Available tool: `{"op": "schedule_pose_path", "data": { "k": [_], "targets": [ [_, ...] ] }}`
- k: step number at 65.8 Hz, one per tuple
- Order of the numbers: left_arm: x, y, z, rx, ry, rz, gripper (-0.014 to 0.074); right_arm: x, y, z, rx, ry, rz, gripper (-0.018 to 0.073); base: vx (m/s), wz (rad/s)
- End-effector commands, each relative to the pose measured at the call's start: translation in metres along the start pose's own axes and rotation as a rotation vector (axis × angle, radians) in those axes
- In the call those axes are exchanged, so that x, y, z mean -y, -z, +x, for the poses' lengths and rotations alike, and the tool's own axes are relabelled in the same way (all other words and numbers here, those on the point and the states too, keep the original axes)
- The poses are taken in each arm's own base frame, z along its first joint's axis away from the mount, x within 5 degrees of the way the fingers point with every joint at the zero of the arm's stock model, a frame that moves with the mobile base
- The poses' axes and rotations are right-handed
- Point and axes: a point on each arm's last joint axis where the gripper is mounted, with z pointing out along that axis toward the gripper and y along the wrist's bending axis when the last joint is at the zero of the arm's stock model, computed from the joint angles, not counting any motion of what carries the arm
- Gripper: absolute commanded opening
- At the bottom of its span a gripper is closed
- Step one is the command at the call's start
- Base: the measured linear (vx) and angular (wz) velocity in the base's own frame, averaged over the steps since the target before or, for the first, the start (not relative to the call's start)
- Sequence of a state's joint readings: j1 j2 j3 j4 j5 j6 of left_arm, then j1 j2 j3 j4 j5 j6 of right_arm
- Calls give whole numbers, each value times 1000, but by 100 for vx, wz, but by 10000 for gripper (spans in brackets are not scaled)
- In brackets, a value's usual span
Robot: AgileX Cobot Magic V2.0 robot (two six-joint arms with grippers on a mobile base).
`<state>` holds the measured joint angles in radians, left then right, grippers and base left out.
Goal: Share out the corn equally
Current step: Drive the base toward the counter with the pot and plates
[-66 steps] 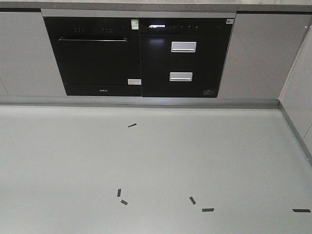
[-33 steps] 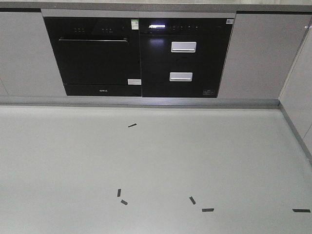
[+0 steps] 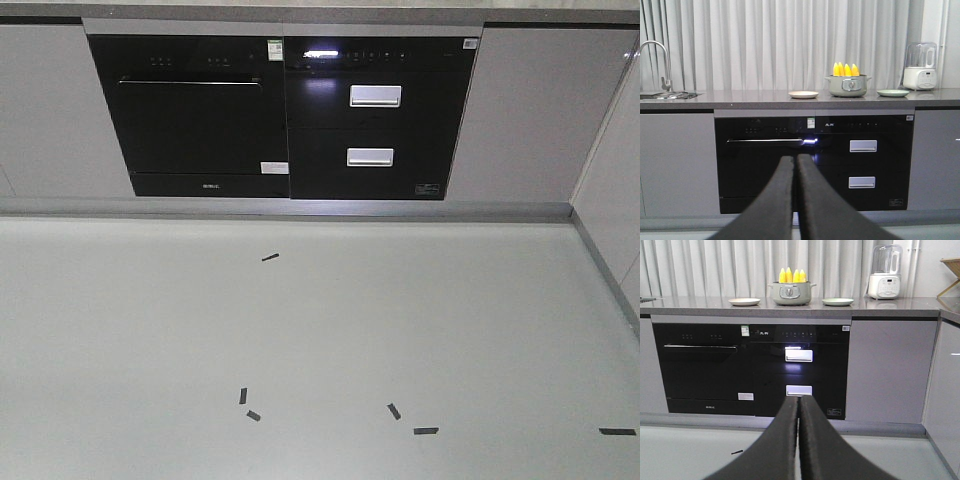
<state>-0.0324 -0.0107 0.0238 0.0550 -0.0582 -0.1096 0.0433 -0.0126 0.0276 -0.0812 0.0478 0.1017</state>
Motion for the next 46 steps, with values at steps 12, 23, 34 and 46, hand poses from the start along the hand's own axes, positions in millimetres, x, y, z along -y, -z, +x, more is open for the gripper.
{"op": "schedule_pose_path", "data": {
  "k": [12, 23, 34, 46],
  "targets": [
    [1, 1, -3, 73, 10, 9, -6, -1, 0, -3, 64, 11, -9, 0, 1, -1],
    [1, 1, -3, 73, 10, 9, -6, -1, 0, -3, 64, 11, -9, 0, 1, -2],
    [1, 1, -3, 73, 10, 9, -6, -1, 0, -3, 64, 11, -9, 0, 2, -3],
    [1, 1, -3, 73, 10, 9, -6, -1, 0, -3, 64, 11, -9, 0, 4, -5]
  ]
}}
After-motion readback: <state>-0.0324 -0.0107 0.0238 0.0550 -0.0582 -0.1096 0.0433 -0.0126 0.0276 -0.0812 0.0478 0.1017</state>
